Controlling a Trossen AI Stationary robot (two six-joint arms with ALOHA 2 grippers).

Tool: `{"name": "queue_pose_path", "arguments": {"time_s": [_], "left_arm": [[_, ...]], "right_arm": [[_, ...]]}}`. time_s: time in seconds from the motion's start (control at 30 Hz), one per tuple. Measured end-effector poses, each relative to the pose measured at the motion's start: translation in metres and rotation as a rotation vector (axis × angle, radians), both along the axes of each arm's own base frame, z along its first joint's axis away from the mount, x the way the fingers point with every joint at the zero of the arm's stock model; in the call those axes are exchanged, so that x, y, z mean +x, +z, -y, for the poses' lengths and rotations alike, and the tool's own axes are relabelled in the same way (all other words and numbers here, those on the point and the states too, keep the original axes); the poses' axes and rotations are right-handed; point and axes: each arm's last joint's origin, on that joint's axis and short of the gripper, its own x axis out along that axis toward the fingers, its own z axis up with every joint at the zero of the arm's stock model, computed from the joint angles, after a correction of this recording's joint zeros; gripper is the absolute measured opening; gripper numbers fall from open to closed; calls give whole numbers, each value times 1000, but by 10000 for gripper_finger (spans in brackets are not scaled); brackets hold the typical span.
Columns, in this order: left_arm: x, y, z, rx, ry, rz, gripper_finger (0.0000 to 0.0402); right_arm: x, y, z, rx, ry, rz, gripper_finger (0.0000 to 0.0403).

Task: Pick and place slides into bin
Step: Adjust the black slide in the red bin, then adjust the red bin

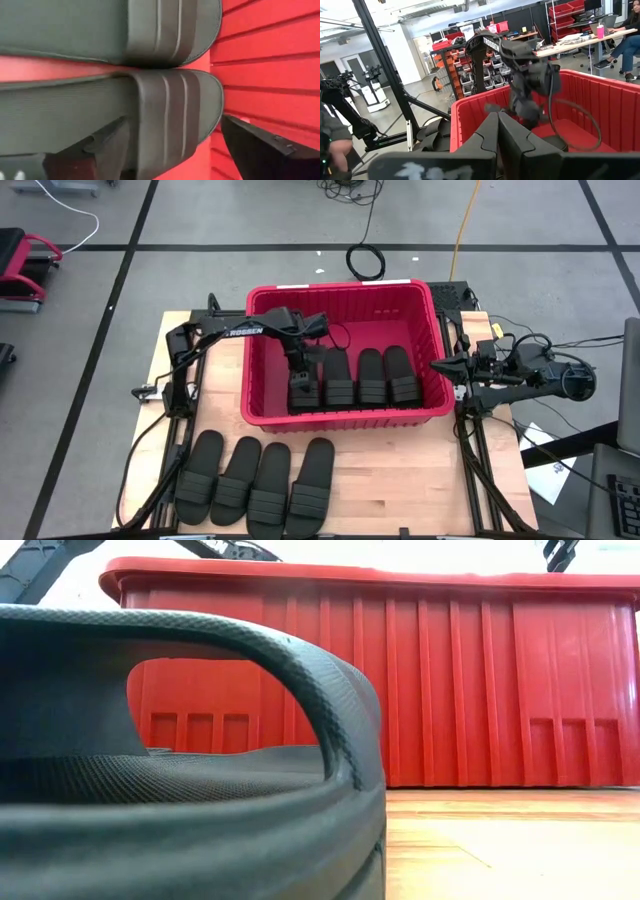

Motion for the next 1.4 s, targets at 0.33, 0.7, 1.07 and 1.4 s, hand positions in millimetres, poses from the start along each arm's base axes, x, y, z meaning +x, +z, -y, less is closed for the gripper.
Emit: {"name": "queue_pose_path", "arguments": {"time_s": [0.33, 0.7, 1.07, 1.4], "left_arm": [[-4, 139, -2, 437, -26, 208, 288], [-73, 285, 55, 579, 154, 737, 25], [-62, 233, 138, 208, 91, 425, 1], [-87, 159, 208, 84, -229, -2, 0]], "right_arm": [[0, 0, 0, 3, 0, 3, 0], [-5, 14, -2, -40, 79, 92, 0], [-7, 18, -2, -67, 99, 95, 0], [-7, 19, 0, -34, 29, 101, 0]]}}
